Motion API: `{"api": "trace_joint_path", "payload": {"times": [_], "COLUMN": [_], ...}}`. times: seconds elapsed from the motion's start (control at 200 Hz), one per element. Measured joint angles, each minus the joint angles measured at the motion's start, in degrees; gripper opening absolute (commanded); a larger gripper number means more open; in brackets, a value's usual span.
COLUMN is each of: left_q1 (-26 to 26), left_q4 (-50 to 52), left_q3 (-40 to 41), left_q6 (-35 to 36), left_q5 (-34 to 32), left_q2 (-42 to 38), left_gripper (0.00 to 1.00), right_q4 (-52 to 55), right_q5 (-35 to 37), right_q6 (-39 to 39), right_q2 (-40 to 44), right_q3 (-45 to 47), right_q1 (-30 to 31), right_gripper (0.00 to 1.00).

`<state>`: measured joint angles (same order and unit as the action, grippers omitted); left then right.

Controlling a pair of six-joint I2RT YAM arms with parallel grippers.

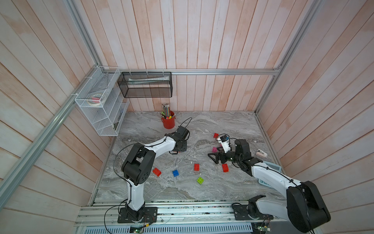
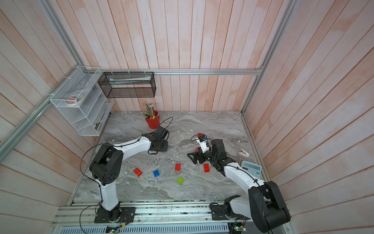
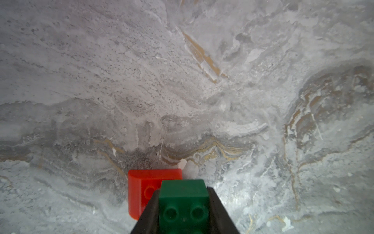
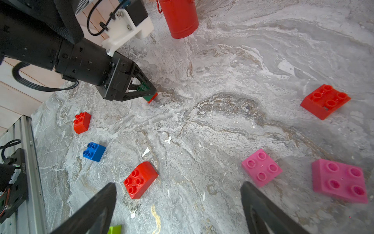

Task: Assemble the letter s with lego
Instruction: Assemble the lego brick with the lego brick.

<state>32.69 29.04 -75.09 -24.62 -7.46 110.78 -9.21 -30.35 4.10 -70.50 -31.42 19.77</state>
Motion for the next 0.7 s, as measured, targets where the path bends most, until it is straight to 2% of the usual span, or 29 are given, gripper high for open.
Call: {"api": "trace_joint_path", "payload": {"times": [0.19, 0.455, 0.7], "left_q1": [0.0, 0.0, -0.4], "left_q4": [-1.4, -1.0, 0.1], "left_q3": [1.0, 0.6, -0.1], "left_q6": [0.0, 0.0, -0.7], "left_q5": [0.0, 0.0, 0.3], "left_q2": [-0.4, -0.4, -0.4], "left_gripper": [0.27, 0.36, 0.40], "right_q4": [0.0, 0.0, 0.3], "right_q5": [0.0, -0.4, -0.6], "right_q6": [0.0, 0.0, 0.0], "right_q2": [0.0, 0.0, 0.0], "right_q3": [0.0, 0.0, 0.0], "right_q1": [0.0, 0.0, 0.0], "right_gripper": [0.97, 0.97, 0.97]}}
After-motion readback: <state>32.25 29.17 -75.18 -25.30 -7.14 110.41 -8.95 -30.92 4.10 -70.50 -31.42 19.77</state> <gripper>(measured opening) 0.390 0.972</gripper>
